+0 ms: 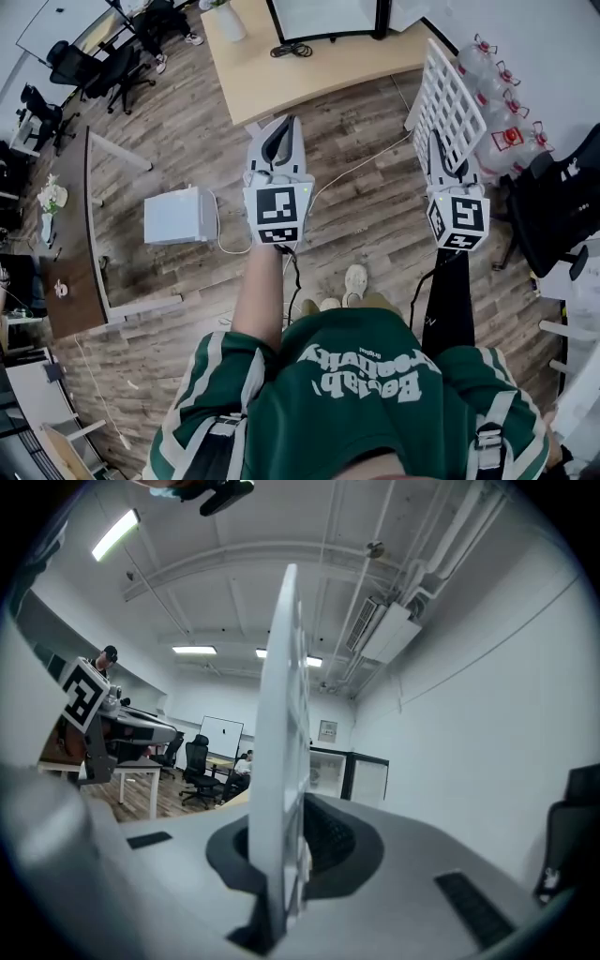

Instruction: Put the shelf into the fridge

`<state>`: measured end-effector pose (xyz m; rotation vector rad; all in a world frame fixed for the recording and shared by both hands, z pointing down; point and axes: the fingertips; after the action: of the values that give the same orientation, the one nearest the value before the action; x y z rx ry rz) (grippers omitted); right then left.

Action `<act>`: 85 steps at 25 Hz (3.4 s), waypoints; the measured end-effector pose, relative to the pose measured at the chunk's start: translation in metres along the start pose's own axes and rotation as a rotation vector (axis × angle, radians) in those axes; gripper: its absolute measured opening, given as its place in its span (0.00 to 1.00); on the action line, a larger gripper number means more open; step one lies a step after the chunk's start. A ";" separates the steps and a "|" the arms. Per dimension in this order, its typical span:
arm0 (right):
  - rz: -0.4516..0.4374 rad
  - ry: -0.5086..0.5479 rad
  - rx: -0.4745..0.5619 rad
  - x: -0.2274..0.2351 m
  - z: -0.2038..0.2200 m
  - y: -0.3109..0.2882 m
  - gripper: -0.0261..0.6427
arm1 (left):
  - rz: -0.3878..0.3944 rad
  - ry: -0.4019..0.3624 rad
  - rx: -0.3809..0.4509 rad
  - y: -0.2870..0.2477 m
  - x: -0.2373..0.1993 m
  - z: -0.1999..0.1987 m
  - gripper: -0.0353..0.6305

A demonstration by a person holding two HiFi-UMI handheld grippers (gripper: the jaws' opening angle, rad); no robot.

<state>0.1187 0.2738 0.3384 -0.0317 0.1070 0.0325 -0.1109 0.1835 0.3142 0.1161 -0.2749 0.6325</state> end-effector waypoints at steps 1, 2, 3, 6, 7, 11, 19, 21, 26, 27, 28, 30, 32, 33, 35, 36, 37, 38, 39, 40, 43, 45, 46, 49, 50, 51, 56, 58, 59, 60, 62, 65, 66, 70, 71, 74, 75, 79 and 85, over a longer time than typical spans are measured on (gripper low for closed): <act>-0.009 0.000 0.003 0.004 0.000 -0.005 0.08 | -0.006 0.000 -0.001 -0.006 0.001 0.000 0.05; -0.018 -0.001 0.005 0.008 0.000 -0.010 0.08 | -0.012 0.000 -0.003 -0.011 0.002 0.000 0.05; -0.027 0.000 0.007 0.012 0.000 -0.015 0.08 | -0.018 -0.002 -0.004 -0.016 0.004 0.000 0.05; -0.049 0.008 0.016 0.023 0.002 -0.029 0.08 | -0.039 -0.016 -0.008 -0.031 0.008 -0.001 0.05; -0.056 0.010 0.018 0.025 0.002 -0.033 0.08 | -0.047 -0.020 -0.009 -0.034 0.009 -0.001 0.05; -0.077 0.012 0.025 0.031 0.001 -0.043 0.08 | -0.063 -0.029 -0.011 -0.044 0.010 -0.004 0.05; -0.093 0.015 0.029 0.040 0.000 -0.072 0.08 | -0.070 -0.054 -0.012 -0.069 0.005 -0.010 0.05; -0.092 0.014 0.030 0.040 -0.001 -0.083 0.08 | -0.069 -0.057 -0.011 -0.078 0.000 -0.009 0.05; -0.085 0.037 0.031 0.045 0.003 -0.115 0.08 | -0.072 -0.045 0.001 -0.110 -0.014 -0.003 0.05; -0.083 0.045 0.029 0.046 0.004 -0.123 0.08 | -0.070 -0.044 0.004 -0.118 -0.016 -0.001 0.05; -0.080 0.052 0.026 0.046 0.005 -0.132 0.08 | -0.067 -0.044 0.005 -0.126 -0.020 0.001 0.05; -0.074 0.066 0.021 0.048 0.005 -0.151 0.08 | -0.059 -0.044 0.008 -0.144 -0.027 0.005 0.05; -0.062 0.081 0.020 0.050 0.001 -0.171 0.08 | -0.052 -0.040 0.015 -0.162 -0.037 0.007 0.05; -0.055 0.087 0.020 0.050 -0.001 -0.182 0.08 | -0.048 -0.038 0.019 -0.171 -0.043 0.008 0.05; -0.045 0.101 0.018 0.050 -0.004 -0.203 0.08 | -0.041 -0.037 0.021 -0.188 -0.055 0.011 0.05; -0.040 0.108 0.016 0.049 -0.005 -0.213 0.08 | -0.039 -0.035 0.020 -0.197 -0.061 0.013 0.05; -0.036 0.116 0.013 0.049 -0.006 -0.223 0.08 | -0.037 -0.031 0.018 -0.205 -0.066 0.015 0.05; -0.032 0.124 0.010 0.049 -0.007 -0.233 0.08 | -0.034 -0.026 0.019 -0.214 -0.072 0.017 0.05; -0.029 0.131 0.006 0.048 -0.008 -0.242 0.08 | -0.031 -0.022 0.021 -0.222 -0.077 0.017 0.05; -0.026 0.138 0.003 0.048 -0.008 -0.251 0.08 | -0.028 -0.020 0.025 -0.230 -0.082 0.018 0.05; -0.018 0.151 -0.003 0.046 -0.011 -0.278 0.08 | -0.020 -0.020 0.035 -0.253 -0.098 0.018 0.05; -0.013 0.165 -0.007 0.045 -0.014 -0.296 0.08 | -0.010 -0.018 0.036 -0.269 -0.106 0.019 0.05; -0.010 0.179 -0.011 0.045 -0.015 -0.304 0.08 | -0.005 -0.018 0.035 -0.278 -0.110 0.020 0.05; -0.004 0.227 -0.022 0.042 -0.017 -0.329 0.08 | 0.012 -0.017 0.032 -0.300 -0.121 0.024 0.05; -0.004 0.242 -0.024 0.041 -0.017 -0.337 0.08 | 0.016 -0.016 0.032 -0.308 -0.125 0.026 0.05; -0.005 0.256 -0.024 0.040 -0.018 -0.346 0.08 | 0.018 -0.015 0.031 -0.316 -0.129 0.028 0.05; -0.007 0.306 -0.030 0.040 -0.016 -0.392 0.08 | 0.033 -0.011 0.041 -0.354 -0.145 0.039 0.05; -0.005 0.323 -0.031 0.039 -0.014 -0.410 0.08 | 0.040 -0.011 0.049 -0.365 -0.153 0.043 0.05; -0.002 0.332 -0.032 0.038 -0.013 -0.418 0.08 | 0.042 -0.012 0.047 -0.371 -0.158 0.046 0.05; 0.000 0.339 -0.032 0.037 -0.013 -0.427 0.08 | 0.044 -0.012 0.044 -0.377 -0.162 0.049 0.05; -0.004 0.353 -0.035 0.035 -0.012 -0.443 0.08 | 0.047 -0.009 0.037 -0.388 -0.170 0.054 0.05; -0.015 0.408 -0.045 0.030 -0.009 -0.465 0.08 | 0.056 -0.009 0.032 -0.402 -0.179 0.060 0.05; -0.017 0.438 -0.051 0.028 -0.008 -0.471 0.08 | 0.060 -0.010 0.032 -0.406 -0.181 0.061 0.05; -0.027 0.563 -0.072 0.020 0.000 -0.493 0.08 | 0.070 -0.005 0.035 -0.416 -0.190 0.066 0.05; -0.029 0.590 -0.078 0.018 0.002 -0.498 0.08 | 0.071 -0.004 0.035 -0.417 -0.192 0.067 0.05; -0.041 0.657 -0.093 0.014 0.008 -0.511 0.08 | 0.070 -0.002 0.033 -0.422 -0.198 0.072 0.05; -0.044 0.673 -0.099 0.013 0.010 -0.514 0.08 | 0.070 -0.001 0.031 -0.423 -0.199 0.074 0.05; -0.031 0.739 -0.107 0.015 0.016 -0.523 0.08 | 0.067 0.006 0.023 -0.425 -0.203 0.079 0.05; -0.019 0.895 -0.095 0.014 0.020 -0.538 0.08 | 0.042 0.026 0.014 -0.428 -0.213 0.087 0.05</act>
<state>0.1536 -0.2626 0.3725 -0.1407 1.0006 0.0024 -0.0388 -0.2972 0.3260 0.1155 -0.2487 0.6769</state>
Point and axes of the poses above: the fingertips, and each gripper's own axes: y backward along the fingers, x to its right, z out of its underside, and after that the axes turned 5 degrees about -y, right-handed
